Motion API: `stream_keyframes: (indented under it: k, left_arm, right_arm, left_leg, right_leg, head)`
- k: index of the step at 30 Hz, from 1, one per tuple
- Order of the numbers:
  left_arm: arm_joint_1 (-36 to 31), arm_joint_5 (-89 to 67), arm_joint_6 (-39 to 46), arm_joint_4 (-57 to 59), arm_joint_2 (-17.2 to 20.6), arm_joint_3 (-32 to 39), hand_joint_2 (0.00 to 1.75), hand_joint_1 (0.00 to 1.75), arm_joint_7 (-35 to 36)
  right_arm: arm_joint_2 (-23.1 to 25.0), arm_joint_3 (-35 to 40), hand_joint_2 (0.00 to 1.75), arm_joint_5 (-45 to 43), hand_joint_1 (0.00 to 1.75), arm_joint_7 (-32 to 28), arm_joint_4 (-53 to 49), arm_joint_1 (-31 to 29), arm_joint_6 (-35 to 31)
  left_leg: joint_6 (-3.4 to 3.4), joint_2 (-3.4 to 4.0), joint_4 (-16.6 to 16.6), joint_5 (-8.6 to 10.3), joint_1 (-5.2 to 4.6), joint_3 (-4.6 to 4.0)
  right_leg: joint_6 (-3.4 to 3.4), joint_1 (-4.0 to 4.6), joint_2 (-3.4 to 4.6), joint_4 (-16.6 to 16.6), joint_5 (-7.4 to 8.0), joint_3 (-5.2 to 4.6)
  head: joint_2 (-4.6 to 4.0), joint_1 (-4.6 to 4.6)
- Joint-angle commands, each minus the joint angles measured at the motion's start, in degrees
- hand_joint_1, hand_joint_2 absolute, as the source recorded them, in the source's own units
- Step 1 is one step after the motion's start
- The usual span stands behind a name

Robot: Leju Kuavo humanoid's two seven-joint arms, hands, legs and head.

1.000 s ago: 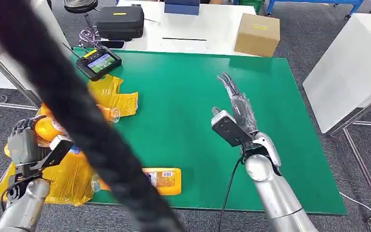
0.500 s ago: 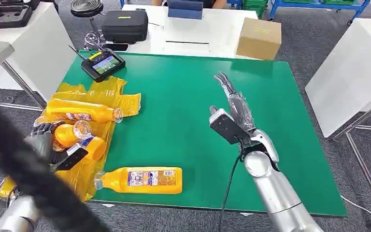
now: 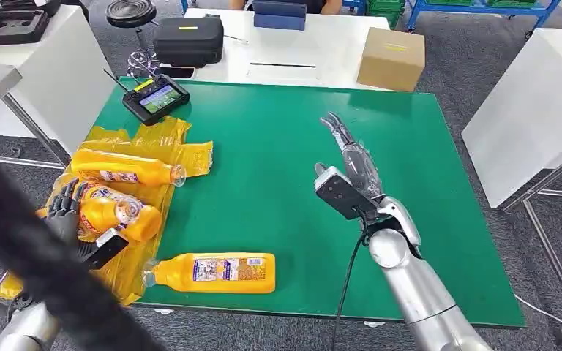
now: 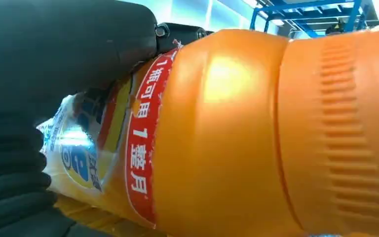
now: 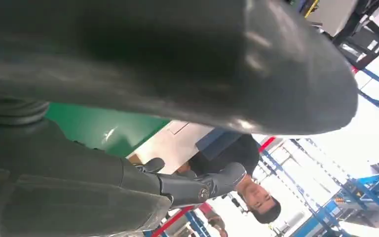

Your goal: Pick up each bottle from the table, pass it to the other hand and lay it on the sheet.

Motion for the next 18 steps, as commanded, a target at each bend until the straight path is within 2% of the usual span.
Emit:
stream_keyframes:
  k: [1, 9, 18]
  left_arm:
    - [4.0, 2.5, -0.9, -1.0, 0.2, -1.6, 0.0, 0.0, 0.4]
    - [7.6, 18.0, -10.0, -15.8, -0.4, 5.4, 0.0, 0.0, -0.6]
    - [7.7, 18.2, -10.4, -16.1, -0.4, 5.5, 0.0, 0.0, -0.3]
  right_arm:
    - [-0.5, 3.4, 0.0, -0.3, 0.0, 0.2, 4.9, -3.3, 0.2]
    - [-0.1, 4.1, 0.0, -0.6, 0.0, 0.5, 4.9, -3.5, 1.0]
    - [-0.1, 4.2, 0.0, -0.6, 0.0, 0.6, 4.9, -3.5, 1.1]
  left_leg:
    - [-0.3, 0.36, -0.1, 0.0, 0.02, 0.09]
    - [-0.28, 0.35, -0.1, -0.02, 0.07, -0.01]
    - [-0.25, 0.3, 0.0, -0.01, 0.12, -0.2]
  right_leg:
    - [-0.15, 0.0, 0.29, -0.1, 0.08, -0.04]
    - [-0.13, 0.06, 0.26, 0.0, 0.06, -0.12]
    - [-0.12, 0.08, 0.22, 0.0, 0.05, -0.33]
  head:
    - [0.0, -0.02]
    - [0.0, 0.0]
    - [0.0, 0.0]
